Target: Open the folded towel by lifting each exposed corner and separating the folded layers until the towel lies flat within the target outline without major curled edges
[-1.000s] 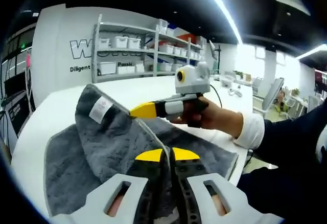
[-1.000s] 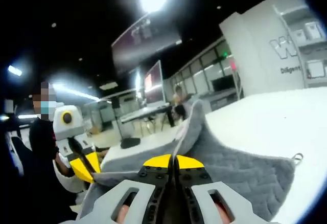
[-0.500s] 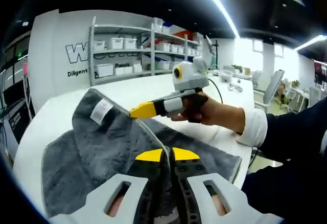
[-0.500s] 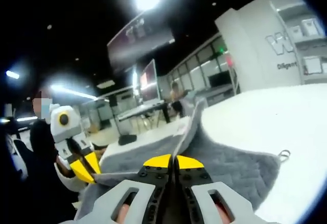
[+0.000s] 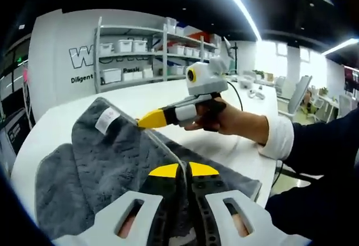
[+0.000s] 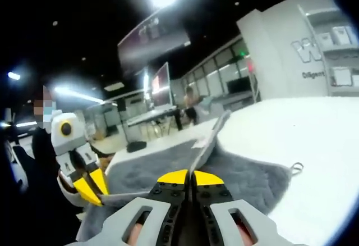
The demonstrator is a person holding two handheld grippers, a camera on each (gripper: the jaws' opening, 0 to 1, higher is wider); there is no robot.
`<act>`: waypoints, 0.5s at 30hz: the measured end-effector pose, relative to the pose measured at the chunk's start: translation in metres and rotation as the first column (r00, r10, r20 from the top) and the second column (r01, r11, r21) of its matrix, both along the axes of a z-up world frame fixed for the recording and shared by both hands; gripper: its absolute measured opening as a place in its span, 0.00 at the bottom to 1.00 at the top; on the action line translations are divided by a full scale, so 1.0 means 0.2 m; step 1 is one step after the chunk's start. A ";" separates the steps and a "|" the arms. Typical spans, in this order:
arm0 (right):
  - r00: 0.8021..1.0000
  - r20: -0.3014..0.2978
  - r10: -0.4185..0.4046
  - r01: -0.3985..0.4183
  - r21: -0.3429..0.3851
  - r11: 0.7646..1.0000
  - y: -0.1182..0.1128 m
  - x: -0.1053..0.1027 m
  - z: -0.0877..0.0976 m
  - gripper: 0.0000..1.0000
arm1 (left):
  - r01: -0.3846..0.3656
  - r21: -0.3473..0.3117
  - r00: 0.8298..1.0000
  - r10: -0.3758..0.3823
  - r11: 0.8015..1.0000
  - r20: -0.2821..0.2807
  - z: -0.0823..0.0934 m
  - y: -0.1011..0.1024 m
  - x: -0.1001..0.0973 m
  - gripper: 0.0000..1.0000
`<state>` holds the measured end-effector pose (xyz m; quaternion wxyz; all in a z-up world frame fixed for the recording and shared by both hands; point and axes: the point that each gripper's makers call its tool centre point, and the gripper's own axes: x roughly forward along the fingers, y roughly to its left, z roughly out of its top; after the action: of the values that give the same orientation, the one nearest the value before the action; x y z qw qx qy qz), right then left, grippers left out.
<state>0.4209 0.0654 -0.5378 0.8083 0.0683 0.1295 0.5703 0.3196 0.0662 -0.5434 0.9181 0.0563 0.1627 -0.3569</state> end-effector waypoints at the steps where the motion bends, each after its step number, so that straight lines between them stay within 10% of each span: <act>1: 1.000 0.003 -0.005 0.005 0.001 1.000 -0.02 0.00 0.00 0.00 | 0.000 -0.002 1.000 0.000 1.000 0.002 0.00 -0.02 0.00 0.04; 15: 0.999 -0.028 -0.020 0.020 0.007 1.000 -0.14 0.02 -0.03 0.00 | 0.026 -0.002 0.999 -0.026 1.000 0.024 -0.02 -0.15 -0.02 0.04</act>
<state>0.4245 0.0374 -0.5437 0.8118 0.0803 0.1381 0.5617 0.3159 0.0358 -0.5480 0.9155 0.0614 0.1505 -0.3681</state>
